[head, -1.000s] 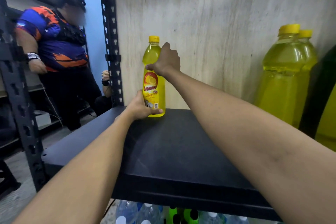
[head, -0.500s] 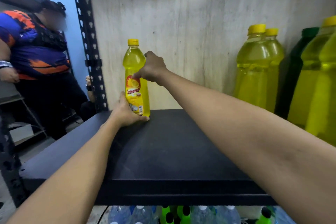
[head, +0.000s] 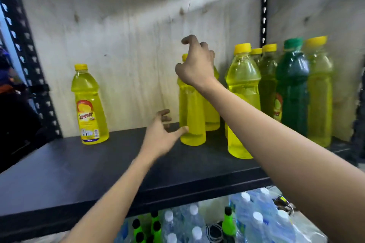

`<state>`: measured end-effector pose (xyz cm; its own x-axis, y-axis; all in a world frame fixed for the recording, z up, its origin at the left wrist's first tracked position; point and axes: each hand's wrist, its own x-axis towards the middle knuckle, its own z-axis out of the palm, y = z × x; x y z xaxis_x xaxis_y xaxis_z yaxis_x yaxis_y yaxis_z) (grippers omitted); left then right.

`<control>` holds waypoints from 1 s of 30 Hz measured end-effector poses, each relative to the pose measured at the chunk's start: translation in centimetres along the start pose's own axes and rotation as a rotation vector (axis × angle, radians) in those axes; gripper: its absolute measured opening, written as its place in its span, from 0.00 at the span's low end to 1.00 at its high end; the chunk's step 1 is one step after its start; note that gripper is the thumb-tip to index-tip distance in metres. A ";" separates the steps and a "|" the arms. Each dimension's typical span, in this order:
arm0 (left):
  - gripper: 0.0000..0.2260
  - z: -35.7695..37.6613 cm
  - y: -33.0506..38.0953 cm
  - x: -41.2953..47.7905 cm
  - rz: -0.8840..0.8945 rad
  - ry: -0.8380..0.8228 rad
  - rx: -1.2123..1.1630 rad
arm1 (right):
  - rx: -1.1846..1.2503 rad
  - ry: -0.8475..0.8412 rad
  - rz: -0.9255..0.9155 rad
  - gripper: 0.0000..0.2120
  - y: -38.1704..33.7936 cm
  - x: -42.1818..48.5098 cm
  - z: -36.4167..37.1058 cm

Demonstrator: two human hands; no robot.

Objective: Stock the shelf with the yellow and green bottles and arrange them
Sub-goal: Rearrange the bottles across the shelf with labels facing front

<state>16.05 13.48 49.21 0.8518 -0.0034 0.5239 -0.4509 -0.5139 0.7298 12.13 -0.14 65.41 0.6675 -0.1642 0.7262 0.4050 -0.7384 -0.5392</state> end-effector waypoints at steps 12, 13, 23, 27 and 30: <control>0.43 5.3 1.1 -0.1 0.019 0.079 0.060 | 0.370 -0.292 0.289 0.18 4.6 0.4 0.1; 0.42 5.2 1.0 0.0 0.017 0.072 0.049 | 0.373 -0.302 0.272 0.19 4.9 0.5 0.3; 0.42 4.9 0.5 0.2 -0.019 0.066 0.018 | 0.295 -0.300 0.164 0.28 5.7 1.0 1.0; 0.45 5.0 1.2 -0.5 -0.006 0.126 0.106 | 0.251 -0.327 0.134 0.32 5.2 1.2 0.9; 0.43 5.0 1.5 -0.6 0.001 0.128 0.141 | 0.233 -0.364 0.132 0.32 4.9 1.2 0.6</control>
<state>16.18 8.38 47.77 0.8065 0.1010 0.5826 -0.4019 -0.6290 0.6654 15.28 -3.56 63.44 0.8826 0.0243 0.4696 0.4032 -0.5529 -0.7292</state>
